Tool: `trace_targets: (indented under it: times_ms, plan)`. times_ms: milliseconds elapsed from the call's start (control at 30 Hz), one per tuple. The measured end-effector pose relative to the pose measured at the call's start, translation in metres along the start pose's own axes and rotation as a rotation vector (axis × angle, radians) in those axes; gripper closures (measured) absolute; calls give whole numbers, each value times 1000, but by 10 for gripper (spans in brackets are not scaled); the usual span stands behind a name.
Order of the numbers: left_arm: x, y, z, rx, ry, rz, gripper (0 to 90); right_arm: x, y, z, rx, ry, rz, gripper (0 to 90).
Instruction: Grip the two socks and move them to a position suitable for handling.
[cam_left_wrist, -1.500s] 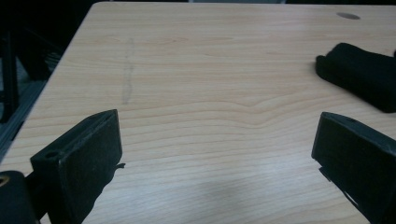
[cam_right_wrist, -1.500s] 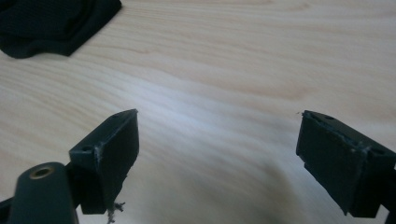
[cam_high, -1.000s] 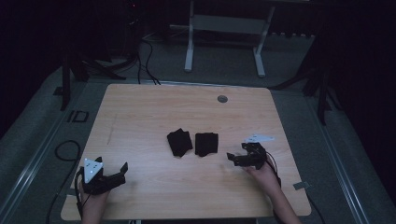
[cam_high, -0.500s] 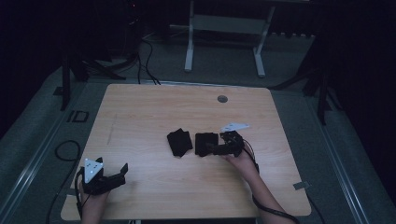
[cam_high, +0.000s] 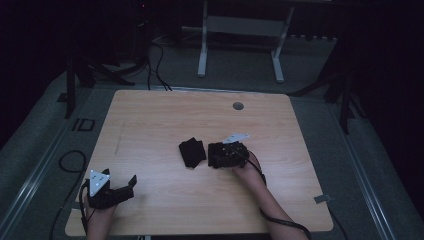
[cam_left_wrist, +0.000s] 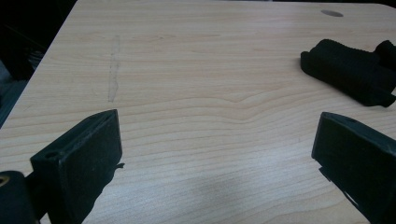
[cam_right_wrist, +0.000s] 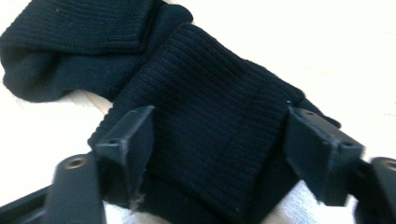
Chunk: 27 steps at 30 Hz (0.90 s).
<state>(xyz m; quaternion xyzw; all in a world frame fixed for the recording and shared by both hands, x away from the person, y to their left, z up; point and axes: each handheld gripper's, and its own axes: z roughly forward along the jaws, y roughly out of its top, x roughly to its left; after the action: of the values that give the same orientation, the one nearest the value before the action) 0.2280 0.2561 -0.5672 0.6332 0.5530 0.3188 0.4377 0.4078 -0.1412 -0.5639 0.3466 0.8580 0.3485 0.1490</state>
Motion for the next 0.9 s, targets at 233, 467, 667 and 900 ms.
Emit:
trace_targets:
  times_ms: [233, 467, 667, 900]
  plan:
    - [-1, 0, 1, 4, -7, 2, 19, 0, -2, -6, -7, -21, 7, 637]
    - [-1, 0, 1, 4, -7, 1, 19, 7, 1, -10, -1, -43, -4, 763]
    - [-1, 0, 1, 2, -7, 2, 19, 13, 8, -39, -76, -29, 9, 773]
    - [-3, 1, 0, -13, -11, 15, 20, 34, 9, -84, -149, 5, -17, 772]
